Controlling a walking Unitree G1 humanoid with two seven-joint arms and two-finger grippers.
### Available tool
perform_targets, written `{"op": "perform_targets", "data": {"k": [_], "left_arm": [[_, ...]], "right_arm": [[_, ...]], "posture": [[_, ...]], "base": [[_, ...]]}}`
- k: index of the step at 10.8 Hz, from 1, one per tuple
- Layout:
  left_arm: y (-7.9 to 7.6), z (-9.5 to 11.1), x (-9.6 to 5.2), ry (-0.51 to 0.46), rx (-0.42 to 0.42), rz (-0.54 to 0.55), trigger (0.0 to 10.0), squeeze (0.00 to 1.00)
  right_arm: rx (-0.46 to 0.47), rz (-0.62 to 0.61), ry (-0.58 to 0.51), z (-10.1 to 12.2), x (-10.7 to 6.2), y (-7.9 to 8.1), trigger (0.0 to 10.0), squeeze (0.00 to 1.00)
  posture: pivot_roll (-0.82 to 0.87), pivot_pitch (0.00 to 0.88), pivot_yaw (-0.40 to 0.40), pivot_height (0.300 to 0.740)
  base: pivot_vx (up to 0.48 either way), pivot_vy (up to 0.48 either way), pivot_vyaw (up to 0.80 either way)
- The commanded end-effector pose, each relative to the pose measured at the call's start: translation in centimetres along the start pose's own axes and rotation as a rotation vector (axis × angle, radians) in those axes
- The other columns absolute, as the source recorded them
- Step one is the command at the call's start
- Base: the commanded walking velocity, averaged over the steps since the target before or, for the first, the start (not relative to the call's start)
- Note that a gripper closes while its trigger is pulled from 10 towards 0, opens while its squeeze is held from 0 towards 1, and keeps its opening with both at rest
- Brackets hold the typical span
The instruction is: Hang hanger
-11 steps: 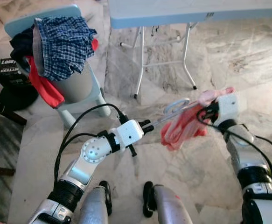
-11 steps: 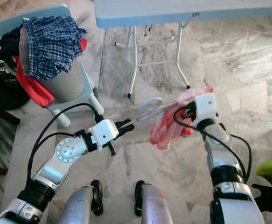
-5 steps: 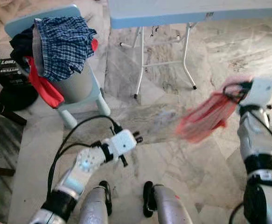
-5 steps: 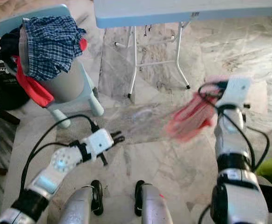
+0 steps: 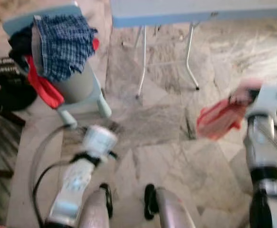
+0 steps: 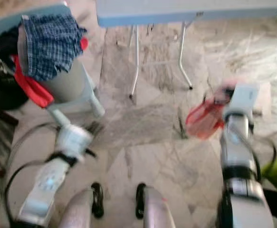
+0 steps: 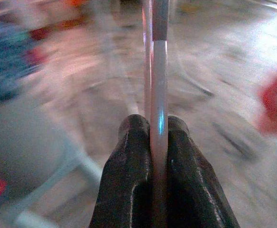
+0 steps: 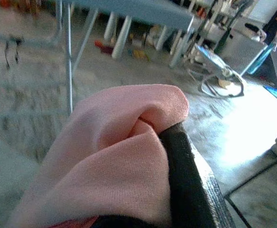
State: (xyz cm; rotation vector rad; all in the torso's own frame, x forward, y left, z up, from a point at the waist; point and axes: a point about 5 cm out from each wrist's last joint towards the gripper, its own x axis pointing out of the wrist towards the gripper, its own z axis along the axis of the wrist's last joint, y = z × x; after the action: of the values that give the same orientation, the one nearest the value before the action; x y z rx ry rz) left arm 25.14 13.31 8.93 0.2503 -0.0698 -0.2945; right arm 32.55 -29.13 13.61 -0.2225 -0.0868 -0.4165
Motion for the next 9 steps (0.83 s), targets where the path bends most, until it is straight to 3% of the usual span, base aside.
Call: {"op": "perform_targets", "data": {"k": [1, 2, 3, 4, 5, 7, 9], "left_arm": [[0.7, -0.1, -0.9, 0.015, -0.025, 0.094, 10.0, 0.0], [1.5, -0.4, -1.4, 0.062, -0.06, 0.214, 10.0, 0.0], [1.5, -0.4, -1.4, 0.076, -0.119, 0.23, 10.0, 0.0], [0.6, 0.4, -1.1, 0.051, -0.145, 0.197, 10.0, 0.0], [0.3, 1.2, -1.0, 0.013, -0.161, 0.176, 10.0, 0.0], [1.0, 2.2, -0.3, 0.006, -0.156, 0.205, 10.0, 0.0], [1.0, 1.7, -0.1, 0.025, -0.134, 0.199, 10.0, 0.0]], "right_arm": [[-0.003, -0.029, -0.011, -0.2, -0.5, -0.6, 0.0, 0.0], [0.001, -0.01, 0.01, -1.2, -1.7, -0.6, 0.0, 0.0], [0.006, 0.049, 0.027, -2.0, -3.2, 0.4, 0.0, 0.0], [-0.024, 0.143, 0.026, -2.5, -5.1, 2.1, 10.0, 0.0], [-0.024, 0.161, 0.032, -2.7, -6.3, 3.2, 10.0, 0.0], [0.072, 0.187, 0.099, -3.0, -7.5, 5.3, 10.0, 0.0], [0.187, 0.239, 0.045, -1.6, -7.7, 6.3, 10.0, 0.0]], "posture": [[0.01, 0.308, -0.051, 0.74], [0.02, 0.31, -0.051, 0.74], [0.01, 0.311, -0.058, 0.74], [0.03, 0.296, -0.064, 0.74], [0.03, 0.292, -0.063, 0.74], [0.05, 0.294, -0.045, 0.74], [0.05, 0.263, -0.007, 0.74]], "base": [[0.0, 0.0, 0.0], [0.0, 0.0, 0.0], [0.0, 0.0, 0.0], [0.0, 0.0, 0.0], [0.0, 0.0, 0.0], [0.0, 0.0, 0.0], [0.0, 0.0, 0.0]]}}
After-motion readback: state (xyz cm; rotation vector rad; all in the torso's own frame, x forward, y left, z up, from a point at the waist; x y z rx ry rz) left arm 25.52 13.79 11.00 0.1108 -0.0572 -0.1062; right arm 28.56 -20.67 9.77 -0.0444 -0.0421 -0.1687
